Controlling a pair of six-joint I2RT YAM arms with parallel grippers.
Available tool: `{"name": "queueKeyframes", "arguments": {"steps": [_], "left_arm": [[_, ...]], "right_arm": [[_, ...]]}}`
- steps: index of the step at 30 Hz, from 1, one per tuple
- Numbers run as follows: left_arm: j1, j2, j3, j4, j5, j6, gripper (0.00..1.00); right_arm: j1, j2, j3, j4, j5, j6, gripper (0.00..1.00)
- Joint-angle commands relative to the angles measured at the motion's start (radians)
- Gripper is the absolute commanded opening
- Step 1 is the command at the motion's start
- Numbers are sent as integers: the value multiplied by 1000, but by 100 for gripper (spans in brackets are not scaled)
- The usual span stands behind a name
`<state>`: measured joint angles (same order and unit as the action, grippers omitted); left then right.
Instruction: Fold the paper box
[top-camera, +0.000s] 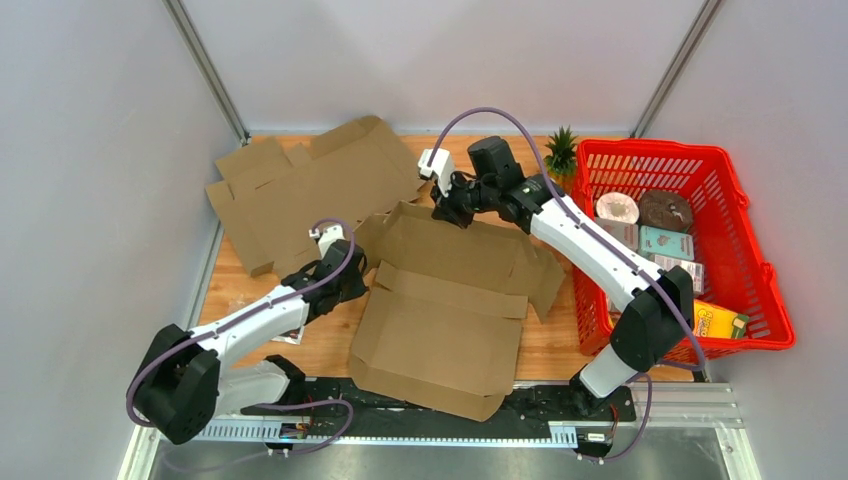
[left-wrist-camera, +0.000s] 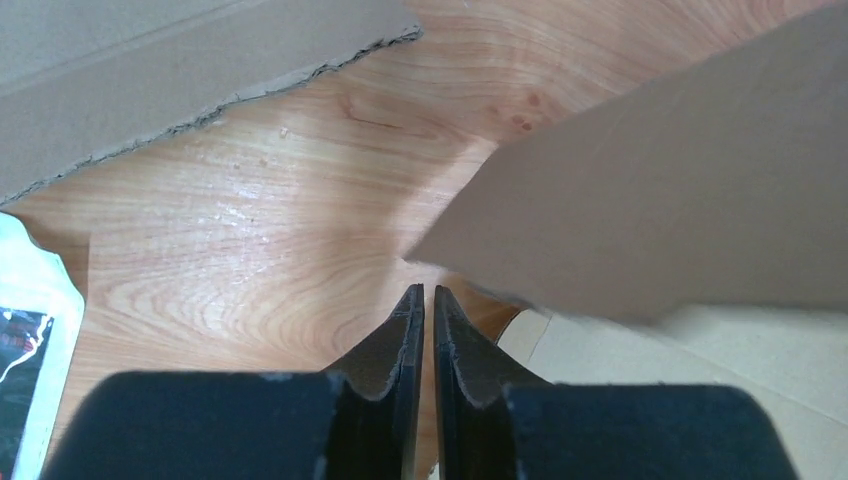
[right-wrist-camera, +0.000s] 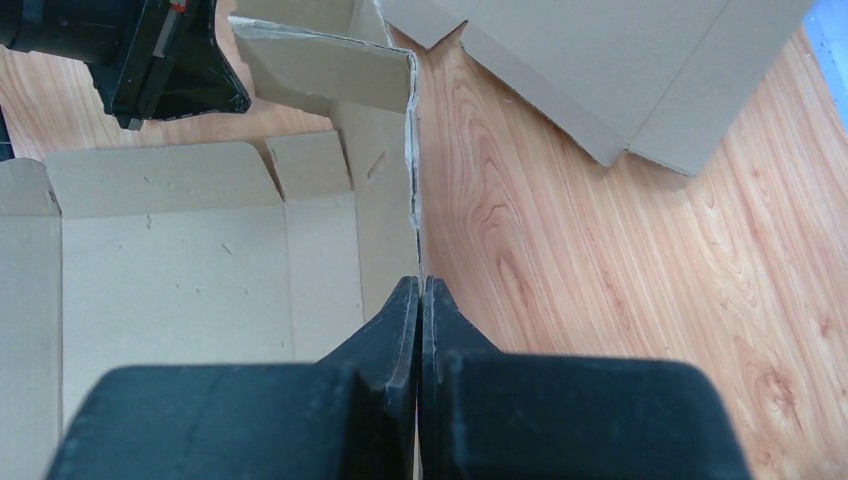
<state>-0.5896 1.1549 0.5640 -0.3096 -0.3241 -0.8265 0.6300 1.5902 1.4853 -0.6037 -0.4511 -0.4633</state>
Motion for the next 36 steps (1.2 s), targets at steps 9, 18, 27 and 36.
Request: {"name": "queueKeyframes", "arguments": {"steps": [9, 18, 27, 36], "left_arm": [[-27, 29, 1, 293, 52, 7, 15], [-110, 107, 31, 469, 91, 9, 18], [-111, 135, 25, 397, 57, 12, 20], [-110, -294, -4, 91, 103, 180, 47]], "right_arm": [[-6, -52, -2, 97, -49, 32, 0], [-7, -36, 12, 111, -104, 60, 0], [-7, -29, -11, 82, -35, -9, 0], [-6, 4, -11, 71, 20, -46, 0]]}}
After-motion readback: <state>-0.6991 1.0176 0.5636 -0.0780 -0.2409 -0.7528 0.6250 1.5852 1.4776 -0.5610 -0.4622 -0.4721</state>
